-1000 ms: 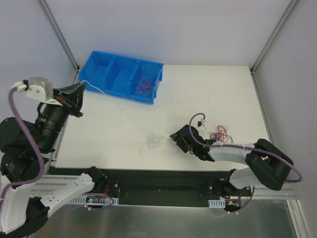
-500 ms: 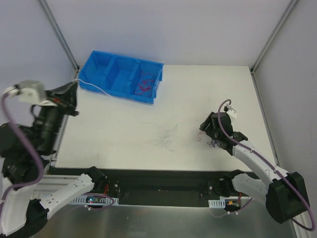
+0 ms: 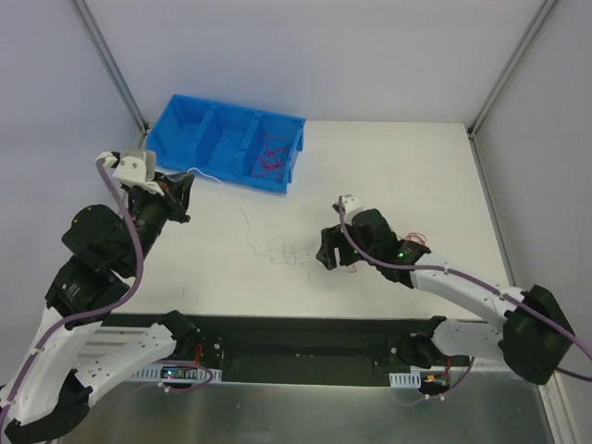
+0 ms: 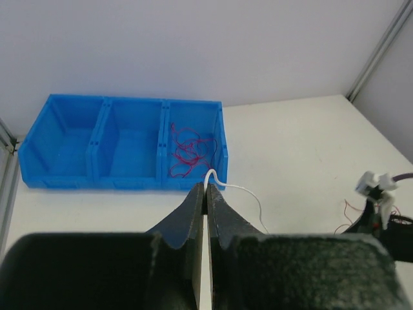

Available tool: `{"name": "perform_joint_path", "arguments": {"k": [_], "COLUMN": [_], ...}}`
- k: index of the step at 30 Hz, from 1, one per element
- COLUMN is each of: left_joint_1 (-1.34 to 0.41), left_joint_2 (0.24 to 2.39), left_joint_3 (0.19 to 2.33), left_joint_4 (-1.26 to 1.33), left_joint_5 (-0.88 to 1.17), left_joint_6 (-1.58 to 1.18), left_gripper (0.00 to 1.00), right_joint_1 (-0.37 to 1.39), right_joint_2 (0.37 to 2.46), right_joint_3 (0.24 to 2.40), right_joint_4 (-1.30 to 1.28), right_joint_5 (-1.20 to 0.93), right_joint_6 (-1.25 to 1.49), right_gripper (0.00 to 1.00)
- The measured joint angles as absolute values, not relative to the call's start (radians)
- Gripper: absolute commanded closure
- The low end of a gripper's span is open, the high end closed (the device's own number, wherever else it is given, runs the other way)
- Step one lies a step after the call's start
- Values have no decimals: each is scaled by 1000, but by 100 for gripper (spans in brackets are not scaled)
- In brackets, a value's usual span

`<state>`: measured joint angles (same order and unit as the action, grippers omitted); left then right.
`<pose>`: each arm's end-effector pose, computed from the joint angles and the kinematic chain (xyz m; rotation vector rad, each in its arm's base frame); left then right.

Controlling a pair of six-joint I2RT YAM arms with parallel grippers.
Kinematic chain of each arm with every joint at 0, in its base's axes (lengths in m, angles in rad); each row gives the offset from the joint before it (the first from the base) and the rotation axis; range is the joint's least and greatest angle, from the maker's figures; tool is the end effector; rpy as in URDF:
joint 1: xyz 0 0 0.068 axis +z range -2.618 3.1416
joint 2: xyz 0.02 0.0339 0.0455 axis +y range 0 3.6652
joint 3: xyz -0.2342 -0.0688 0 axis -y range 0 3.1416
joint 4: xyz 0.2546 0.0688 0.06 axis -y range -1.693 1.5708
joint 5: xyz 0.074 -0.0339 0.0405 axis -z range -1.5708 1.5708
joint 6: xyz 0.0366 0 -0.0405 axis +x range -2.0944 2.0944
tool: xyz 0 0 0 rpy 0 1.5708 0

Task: Untangle the cables

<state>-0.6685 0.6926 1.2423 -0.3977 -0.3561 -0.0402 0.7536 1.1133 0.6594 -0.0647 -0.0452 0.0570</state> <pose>0.1119 -0.0722 0.4636 0.1542 1.4283 -0.3310 0.1941 0.1844 0.2111 -0.7547 1.9964 0.5330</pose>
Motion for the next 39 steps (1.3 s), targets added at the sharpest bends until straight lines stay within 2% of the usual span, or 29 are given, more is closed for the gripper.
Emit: {"name": "perform_joint_path", "arguments": {"k": [8, 18, 21, 23, 28, 33, 39], "left_joint_1": [-669, -669, -669, -669, -669, -669, -669], "left_joint_2": [650, 661, 661, 667, 702, 707, 633], "left_joint_3": [1254, 1296, 1312, 1335, 1427, 1534, 1613], "left_joint_4": [-384, -399, -403, -406, -405, -376, -233], "left_joint_5": [-340, -324, -324, -326, -341, -422, -534], "left_joint_6": [-62, -56, -47, -34, 19, 130, 261], "left_gripper": [100, 100, 100, 100, 100, 100, 100], "right_joint_1": [913, 968, 966, 966, 966, 927, 729], "right_joint_2": [1391, 1563, 1603, 1630, 1707, 1768, 1717], "right_joint_3": [799, 877, 884, 900, 955, 1009, 935], "right_joint_4": [20, 32, 23, 10, 0, -65, -98], "right_joint_5": [-38, 83, 126, 147, 215, 294, 350], "right_joint_6": [43, 65, 97, 117, 188, 318, 489], "right_gripper": [23, 32, 40, 49, 98, 99, 99]}}
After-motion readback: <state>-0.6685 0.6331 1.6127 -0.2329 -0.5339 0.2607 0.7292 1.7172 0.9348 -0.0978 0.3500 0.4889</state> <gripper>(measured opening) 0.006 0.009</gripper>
